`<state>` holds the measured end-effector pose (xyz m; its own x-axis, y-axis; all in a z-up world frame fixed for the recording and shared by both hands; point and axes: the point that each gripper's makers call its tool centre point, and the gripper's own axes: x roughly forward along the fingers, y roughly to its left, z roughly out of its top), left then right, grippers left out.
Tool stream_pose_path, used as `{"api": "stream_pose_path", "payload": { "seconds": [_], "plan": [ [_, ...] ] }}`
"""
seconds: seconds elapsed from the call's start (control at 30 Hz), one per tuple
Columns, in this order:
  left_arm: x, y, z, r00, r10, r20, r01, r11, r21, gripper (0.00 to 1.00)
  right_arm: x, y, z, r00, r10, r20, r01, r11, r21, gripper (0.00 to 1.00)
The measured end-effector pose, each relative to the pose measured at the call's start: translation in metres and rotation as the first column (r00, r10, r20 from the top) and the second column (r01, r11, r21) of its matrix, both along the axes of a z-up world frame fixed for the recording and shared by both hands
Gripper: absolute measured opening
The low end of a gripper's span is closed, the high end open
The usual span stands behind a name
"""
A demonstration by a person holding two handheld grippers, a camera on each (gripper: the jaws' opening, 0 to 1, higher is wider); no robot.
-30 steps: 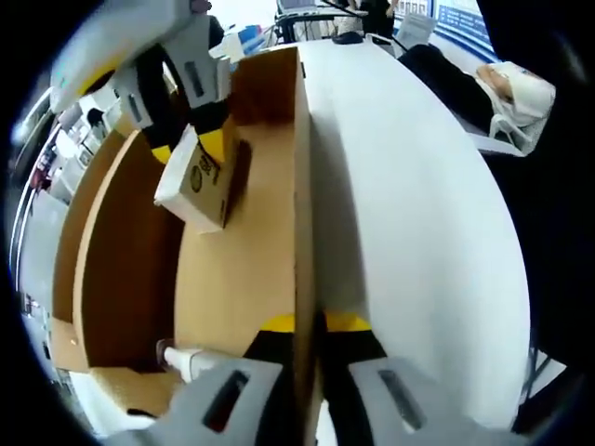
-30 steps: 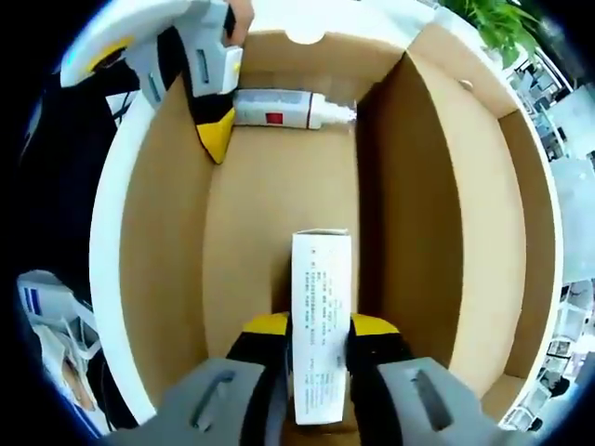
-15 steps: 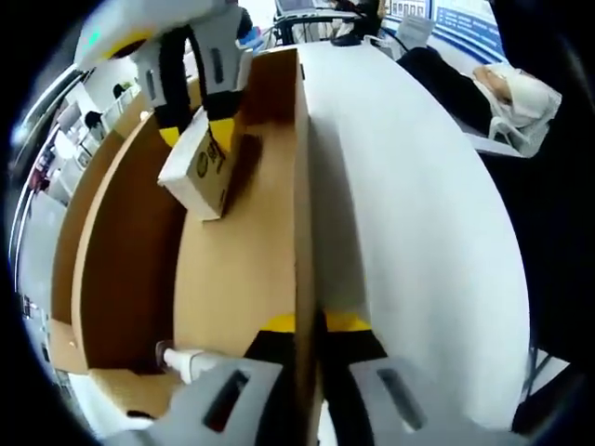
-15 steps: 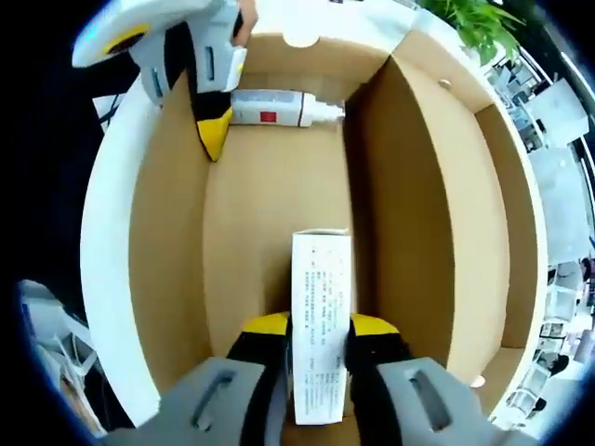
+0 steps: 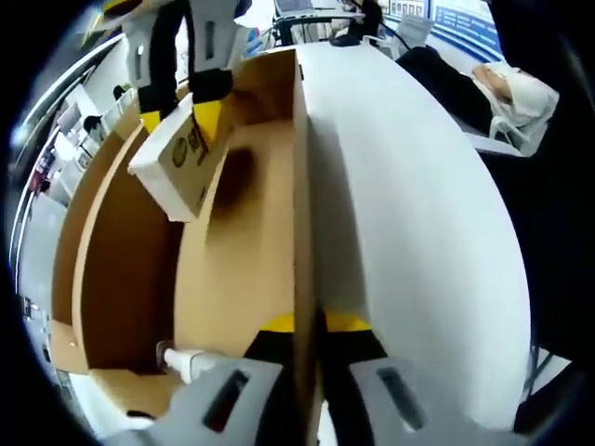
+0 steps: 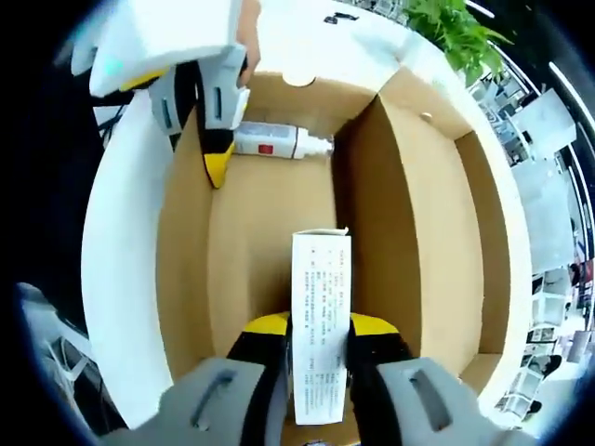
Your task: Operate the shoe box by opening the lid, removing the specified soft item, and placing it in the target area until the item is outside and the box remains undamaged.
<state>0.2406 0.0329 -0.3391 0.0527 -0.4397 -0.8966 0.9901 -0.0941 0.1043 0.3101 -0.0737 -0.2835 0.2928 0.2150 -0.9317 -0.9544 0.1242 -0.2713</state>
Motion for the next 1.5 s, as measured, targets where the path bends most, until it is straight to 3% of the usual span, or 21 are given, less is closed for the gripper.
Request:
{"api": "stream_pose_path", "payload": {
  "seconds": [0.5,0.73,1.13,1.5],
  "plan": [
    [0.0,0.0,0.0,1.0,0.003,0.008,-0.003,1.0,0.003,0.03,0.003,0.005,0.036,0.996,0.001,0.093,-0.007,0.998,0.07,0.21],
    [-0.001,0.001,-0.001,1.0,0.001,0.011,-0.001,1.0,0.006,0.03,-0.004,0.003,0.067,0.987,-0.015,0.163,-0.005,0.993,0.12,0.21],
    [-0.002,0.001,-0.001,1.0,-0.001,0.011,0.001,1.0,0.003,0.03,-0.018,-0.045,0.102,0.963,-0.092,0.253,0.049,0.984,0.174,0.21],
    [0.0,0.0,-0.001,1.0,0.0,0.011,0.0,1.0,0.003,0.03,-0.026,-0.084,0.112,0.95,-0.156,0.27,0.101,0.973,0.205,0.21]
  ]
}}
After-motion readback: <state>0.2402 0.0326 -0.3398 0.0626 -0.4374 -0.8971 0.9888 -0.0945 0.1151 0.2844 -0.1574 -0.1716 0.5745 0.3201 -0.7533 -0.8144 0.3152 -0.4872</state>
